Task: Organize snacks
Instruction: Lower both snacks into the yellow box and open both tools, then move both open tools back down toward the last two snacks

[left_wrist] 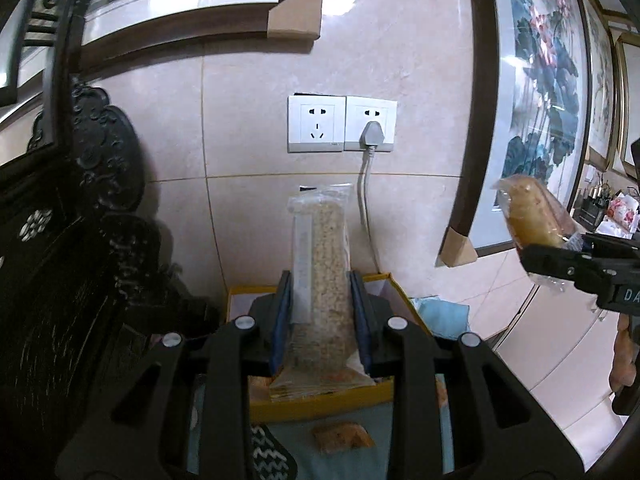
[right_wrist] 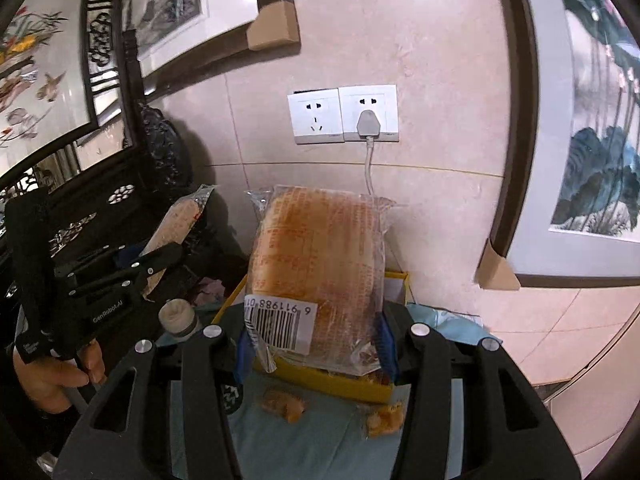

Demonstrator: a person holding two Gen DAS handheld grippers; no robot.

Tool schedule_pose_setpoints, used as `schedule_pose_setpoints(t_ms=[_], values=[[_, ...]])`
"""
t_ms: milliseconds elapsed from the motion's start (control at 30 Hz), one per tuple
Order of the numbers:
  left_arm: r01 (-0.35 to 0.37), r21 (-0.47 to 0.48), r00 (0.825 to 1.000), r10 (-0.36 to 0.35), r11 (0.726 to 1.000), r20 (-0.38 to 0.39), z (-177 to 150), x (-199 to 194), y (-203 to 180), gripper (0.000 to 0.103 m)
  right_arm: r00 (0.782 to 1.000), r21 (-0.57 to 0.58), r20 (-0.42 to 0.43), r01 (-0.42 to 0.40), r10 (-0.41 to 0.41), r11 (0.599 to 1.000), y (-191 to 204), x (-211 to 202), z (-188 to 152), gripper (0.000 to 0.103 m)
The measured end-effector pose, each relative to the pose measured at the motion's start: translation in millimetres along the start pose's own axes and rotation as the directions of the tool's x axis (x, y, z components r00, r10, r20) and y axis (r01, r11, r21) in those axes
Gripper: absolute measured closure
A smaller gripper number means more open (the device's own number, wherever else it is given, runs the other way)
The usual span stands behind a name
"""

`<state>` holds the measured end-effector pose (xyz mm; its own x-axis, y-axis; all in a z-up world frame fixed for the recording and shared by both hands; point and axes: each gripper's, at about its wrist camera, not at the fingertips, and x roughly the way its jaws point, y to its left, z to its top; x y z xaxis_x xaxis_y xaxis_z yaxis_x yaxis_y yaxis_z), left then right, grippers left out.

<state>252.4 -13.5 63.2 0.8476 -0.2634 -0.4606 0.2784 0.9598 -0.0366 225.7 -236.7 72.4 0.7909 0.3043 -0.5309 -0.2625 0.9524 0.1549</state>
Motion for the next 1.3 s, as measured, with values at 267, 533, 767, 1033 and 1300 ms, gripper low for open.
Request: schedule_pose_setpoints(t_ms=[267, 533, 767, 1033, 1300], values=[[-0.057, 0.021, 0.994, 0.059, 0.998, -0.089, 14, 88, 17, 0.032, 0.996, 0.045, -0.087, 0.035, -0.031, 0.998, -14, 90, 33, 0.049], [-0.092, -0.016, 0.968, 0.086, 0.996, -0.236, -59, 120, 42, 0.002, 0.97, 0.085, -0.229, 0.101, -0.079, 0.991, -36, 131, -28, 0.043], [-0.082, -0.042, 0.951, 0.065, 0.996, -0.302, -100, 119, 38, 0.002, 0.959, 0.123, -0.272, 0.11, -0.073, 0.986, -48, 129, -58, 0.043], [-0.064, -0.011, 0.936, 0.056, 0.998, -0.348, -132, 104, 18, 0.002, 0.954, 0.113, -0.295, 0.086, -0.049, 0.99, -37, 114, -85, 0.043], [-0.075, -0.023, 0.917, 0.06, 0.997, -0.394, -160, 92, 12, 0.002, 0.944, 0.101, -0.329, 0.066, -0.029, 0.993, -23, 101, -125, 0.032]])
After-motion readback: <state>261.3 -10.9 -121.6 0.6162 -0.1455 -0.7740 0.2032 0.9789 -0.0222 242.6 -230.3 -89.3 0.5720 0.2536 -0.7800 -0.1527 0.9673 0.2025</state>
